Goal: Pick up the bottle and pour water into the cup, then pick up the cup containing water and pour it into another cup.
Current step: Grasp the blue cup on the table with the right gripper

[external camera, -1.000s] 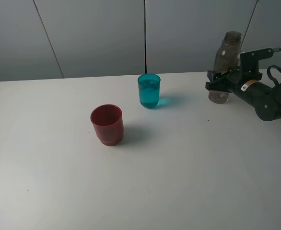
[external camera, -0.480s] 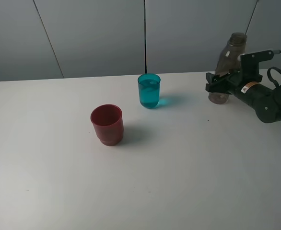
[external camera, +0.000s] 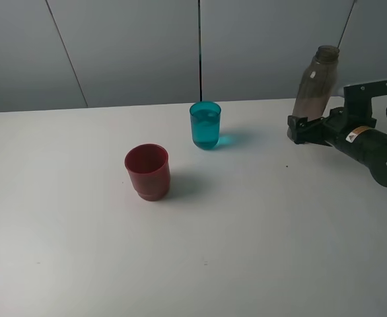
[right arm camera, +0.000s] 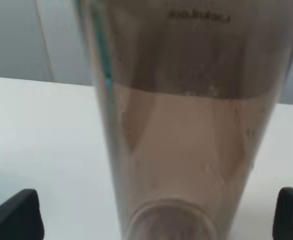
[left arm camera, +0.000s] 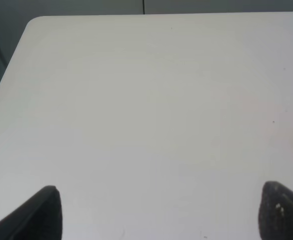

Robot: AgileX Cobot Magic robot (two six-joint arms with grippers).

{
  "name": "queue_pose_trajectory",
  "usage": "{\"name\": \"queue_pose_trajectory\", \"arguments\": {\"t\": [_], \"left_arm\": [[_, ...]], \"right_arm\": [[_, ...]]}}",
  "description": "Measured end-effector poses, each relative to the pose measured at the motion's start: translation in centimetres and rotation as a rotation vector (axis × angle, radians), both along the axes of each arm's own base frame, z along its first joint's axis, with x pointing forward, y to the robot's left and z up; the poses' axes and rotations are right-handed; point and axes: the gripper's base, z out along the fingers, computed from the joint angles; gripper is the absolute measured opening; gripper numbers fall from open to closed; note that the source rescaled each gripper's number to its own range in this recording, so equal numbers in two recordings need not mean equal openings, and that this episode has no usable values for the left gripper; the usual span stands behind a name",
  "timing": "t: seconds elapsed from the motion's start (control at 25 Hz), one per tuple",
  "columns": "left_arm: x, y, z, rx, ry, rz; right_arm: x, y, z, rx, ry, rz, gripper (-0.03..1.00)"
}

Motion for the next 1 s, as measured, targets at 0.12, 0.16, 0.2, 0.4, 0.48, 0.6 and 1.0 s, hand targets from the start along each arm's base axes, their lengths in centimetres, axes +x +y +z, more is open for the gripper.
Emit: {"name": "queue_pose_trajectory", "arguments": {"t": [0.12, 0.16, 0.2, 0.4, 0.48, 0.6, 1.0], "left_arm": [[0.0, 0.0, 0.0, 0.0, 0.0, 0.0], [0.0, 0.0, 0.0, 0.0, 0.0, 0.0], [0.0, 0.0, 0.0, 0.0, 0.0, 0.0], [0.0, 0.0, 0.0, 0.0, 0.0, 0.0], [0.0, 0.0, 0.0, 0.0, 0.0, 0.0], [0.0, 0.0, 0.0, 0.0, 0.0, 0.0], [0.0, 0.0, 0.0, 0.005, 0.0, -0.003]], "right_arm": [[-2.1, 0.0, 0.8, -0.003, 0.029, -0.001, 0.99], [-2.8, 0.0, 1.2, -0.003, 0.033, -0.001, 0.99], [-3.6, 0.0, 1.5, -0.006, 0.043, 0.002, 0.99], [-6.9, 1.1, 2.1, -0.035, 0.112, 0.12, 0.99], [-7.5, 2.3, 2.0, -0.055, 0.127, 0.211, 0.99], [-7.9, 4.0, 2.0, -0.067, 0.127, 0.3, 0.99], [-5.6, 8.1, 3.2, -0.088, 0.059, 0.402, 0.99]]}}
